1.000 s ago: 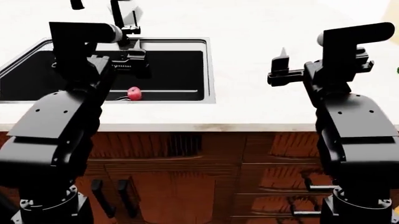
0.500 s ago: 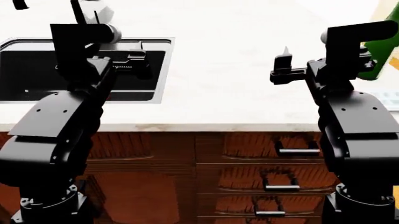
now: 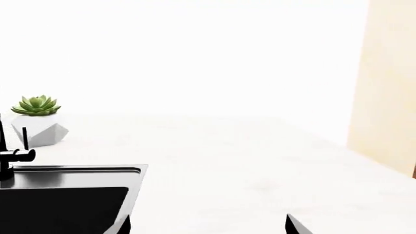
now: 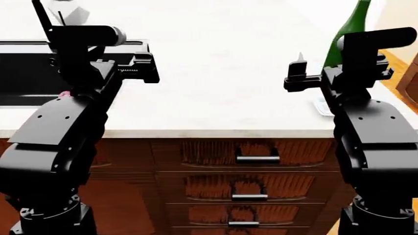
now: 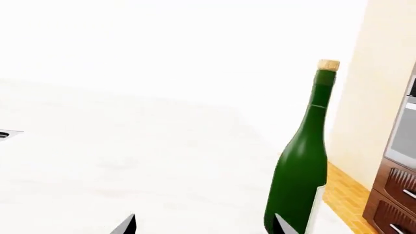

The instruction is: Pick the ice cube tray and bottle and place them in the sink. Then turn on the water.

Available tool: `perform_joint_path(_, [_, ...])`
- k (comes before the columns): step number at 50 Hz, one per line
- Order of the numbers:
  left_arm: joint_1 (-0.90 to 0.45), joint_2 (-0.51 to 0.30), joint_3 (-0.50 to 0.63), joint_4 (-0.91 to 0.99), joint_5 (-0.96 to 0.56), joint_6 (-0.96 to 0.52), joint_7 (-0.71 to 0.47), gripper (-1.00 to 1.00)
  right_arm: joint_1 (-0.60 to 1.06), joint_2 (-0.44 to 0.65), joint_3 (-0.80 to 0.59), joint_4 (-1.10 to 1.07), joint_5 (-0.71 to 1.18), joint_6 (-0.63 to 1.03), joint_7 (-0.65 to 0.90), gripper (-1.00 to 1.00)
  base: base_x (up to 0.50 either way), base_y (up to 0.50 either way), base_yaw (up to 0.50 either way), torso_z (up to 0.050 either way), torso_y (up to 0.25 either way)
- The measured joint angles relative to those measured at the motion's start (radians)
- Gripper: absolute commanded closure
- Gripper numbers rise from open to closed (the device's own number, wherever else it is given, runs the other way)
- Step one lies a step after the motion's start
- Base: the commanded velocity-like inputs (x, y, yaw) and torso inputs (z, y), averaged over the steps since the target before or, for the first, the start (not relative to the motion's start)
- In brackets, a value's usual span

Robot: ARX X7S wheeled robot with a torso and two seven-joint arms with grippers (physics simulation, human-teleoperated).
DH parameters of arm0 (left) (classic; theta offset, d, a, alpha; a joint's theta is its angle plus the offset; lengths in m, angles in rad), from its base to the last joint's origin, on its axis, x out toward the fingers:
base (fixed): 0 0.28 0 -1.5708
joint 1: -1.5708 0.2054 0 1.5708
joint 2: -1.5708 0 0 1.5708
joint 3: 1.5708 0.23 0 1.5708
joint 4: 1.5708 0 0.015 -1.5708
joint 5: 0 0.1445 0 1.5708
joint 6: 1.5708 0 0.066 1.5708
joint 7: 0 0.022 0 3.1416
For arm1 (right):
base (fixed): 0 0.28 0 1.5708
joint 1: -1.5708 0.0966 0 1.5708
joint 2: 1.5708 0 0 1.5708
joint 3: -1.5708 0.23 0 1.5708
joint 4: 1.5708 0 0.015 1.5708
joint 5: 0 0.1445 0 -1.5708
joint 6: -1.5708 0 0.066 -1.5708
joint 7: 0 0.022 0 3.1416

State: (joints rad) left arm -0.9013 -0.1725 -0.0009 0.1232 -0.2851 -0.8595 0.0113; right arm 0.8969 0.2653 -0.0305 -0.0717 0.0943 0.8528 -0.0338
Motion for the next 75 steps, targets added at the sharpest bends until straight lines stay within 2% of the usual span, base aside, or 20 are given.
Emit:
perform_joint_path(67, [-0.002, -0.023, 0.007, -0.016, -0.046, 0.007, -0.020, -1.00, -0.026, 0.010, 0.003, 0.010, 0.031, -0.018, 0.012, -1.00, 0.00, -0.50, 0.00, 0.000, 0.000])
perform_joint_path(75, [0.001, -0.026, 0.011, -0.014, -0.053, 0.011, -0.020, -1.00, -0.025, 0.017, -0.012, 0.009, 0.030, -0.017, 0.003, -1.00, 0.27, 0.00, 0.00, 0.000, 0.000])
